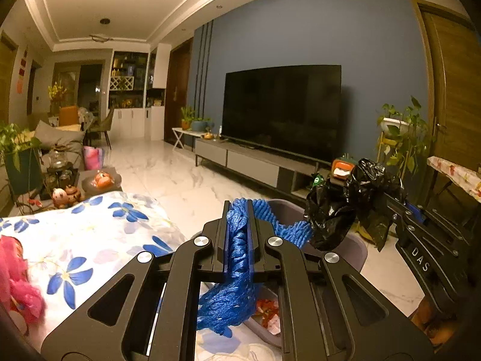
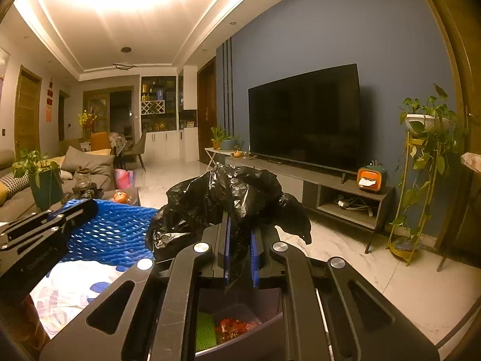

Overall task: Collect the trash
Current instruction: 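Carry the blue net with the left tool while the right tool carries the black bag to the bin, then release the blue net into the grey bin with the left tool while the right tool releases the black bag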

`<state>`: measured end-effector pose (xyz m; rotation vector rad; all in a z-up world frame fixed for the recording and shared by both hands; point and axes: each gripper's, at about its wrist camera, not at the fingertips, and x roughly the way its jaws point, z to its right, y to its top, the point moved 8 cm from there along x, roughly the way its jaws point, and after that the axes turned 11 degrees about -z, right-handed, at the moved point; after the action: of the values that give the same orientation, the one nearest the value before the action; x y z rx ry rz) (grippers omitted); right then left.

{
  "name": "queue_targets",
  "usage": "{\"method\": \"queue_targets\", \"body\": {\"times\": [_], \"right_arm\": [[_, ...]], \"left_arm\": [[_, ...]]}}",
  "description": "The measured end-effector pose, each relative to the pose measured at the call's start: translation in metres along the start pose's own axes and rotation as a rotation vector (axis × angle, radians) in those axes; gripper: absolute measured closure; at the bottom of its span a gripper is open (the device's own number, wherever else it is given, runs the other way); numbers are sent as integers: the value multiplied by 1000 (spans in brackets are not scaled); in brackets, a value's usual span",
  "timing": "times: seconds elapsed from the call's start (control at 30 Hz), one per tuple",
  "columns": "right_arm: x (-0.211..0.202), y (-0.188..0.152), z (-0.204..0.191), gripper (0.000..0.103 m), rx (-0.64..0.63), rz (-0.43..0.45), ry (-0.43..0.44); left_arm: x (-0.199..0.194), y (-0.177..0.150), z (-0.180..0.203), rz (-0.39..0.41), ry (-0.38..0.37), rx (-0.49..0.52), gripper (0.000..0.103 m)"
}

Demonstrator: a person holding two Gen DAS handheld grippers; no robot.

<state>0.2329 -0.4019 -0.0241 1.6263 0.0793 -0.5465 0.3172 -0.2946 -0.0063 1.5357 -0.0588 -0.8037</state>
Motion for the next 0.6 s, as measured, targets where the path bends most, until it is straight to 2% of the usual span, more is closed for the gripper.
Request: {"method": "queue_targets", "body": {"times": [0.47,0.6], "right_arm": [[21,1,6,92,15,-19,31],[22,4,9,74,29,-3,38]], "left_arm": [[27,-9,1,-46,-43,-17,94],[31,-9,1,-54,-74,-20,92]]}}
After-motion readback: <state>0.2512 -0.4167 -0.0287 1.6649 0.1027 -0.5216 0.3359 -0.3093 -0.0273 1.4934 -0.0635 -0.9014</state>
